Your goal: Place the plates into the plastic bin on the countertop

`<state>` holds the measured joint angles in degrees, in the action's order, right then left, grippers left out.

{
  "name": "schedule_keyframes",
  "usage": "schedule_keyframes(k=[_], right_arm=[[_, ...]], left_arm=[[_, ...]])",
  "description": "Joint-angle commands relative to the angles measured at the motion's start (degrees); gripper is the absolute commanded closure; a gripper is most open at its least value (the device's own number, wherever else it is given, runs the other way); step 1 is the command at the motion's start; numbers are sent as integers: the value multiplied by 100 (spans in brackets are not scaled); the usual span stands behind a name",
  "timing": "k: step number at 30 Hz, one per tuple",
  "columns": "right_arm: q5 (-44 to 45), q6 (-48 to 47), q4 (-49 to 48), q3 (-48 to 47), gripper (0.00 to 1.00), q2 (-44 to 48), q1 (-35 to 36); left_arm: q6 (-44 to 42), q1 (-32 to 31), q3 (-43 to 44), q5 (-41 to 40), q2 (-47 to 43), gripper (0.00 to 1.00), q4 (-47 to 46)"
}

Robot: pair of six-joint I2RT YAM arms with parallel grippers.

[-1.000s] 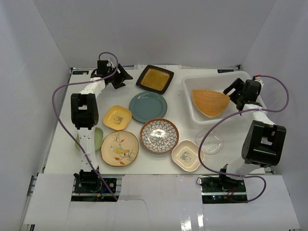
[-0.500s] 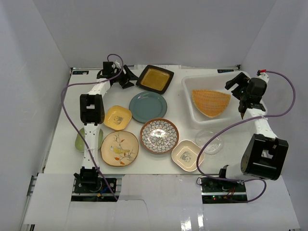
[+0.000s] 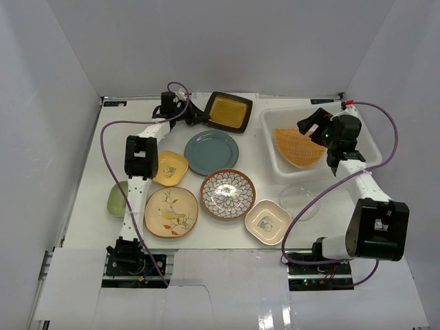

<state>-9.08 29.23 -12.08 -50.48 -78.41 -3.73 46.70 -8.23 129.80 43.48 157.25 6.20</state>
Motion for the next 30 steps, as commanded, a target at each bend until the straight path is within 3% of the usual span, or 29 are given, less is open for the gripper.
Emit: schedule_keyframes(k=[1, 6, 10, 12, 15, 21, 24, 30], right_arm=[[-286, -6, -278, 29, 13, 335, 117], [-822, -102, -243, -321, 11, 485, 582], [-1455, -190, -199, -805, 0, 301, 1162], [-1675, -251, -181, -1041, 9, 152, 1382], [-1422, -374, -32, -1358, 10, -77, 1979], [-1728, -50, -146, -2175, 10, -718, 2315], [-1623, 108, -15, -2448, 10, -1043, 2341], [-2036, 706, -400, -2643, 10, -1475, 2359]], left_arm=[[199, 32, -366, -323, -317, 100, -592], [892, 233, -1568, -227, -1054, 100, -2074], [1657, 471, -2449, 81, -1845, 100, -3298], [2173, 602, -2739, 369, -2153, 100, -4103], [2747, 726, -3415, 581, -2943, 100, -4949], [3072, 805, -4347, 854, -3990, 100, -5584], [3188, 788, -5444, 872, -4763, 100, -5883], [2670, 700, -7081, 793, -6223, 100, -5463]])
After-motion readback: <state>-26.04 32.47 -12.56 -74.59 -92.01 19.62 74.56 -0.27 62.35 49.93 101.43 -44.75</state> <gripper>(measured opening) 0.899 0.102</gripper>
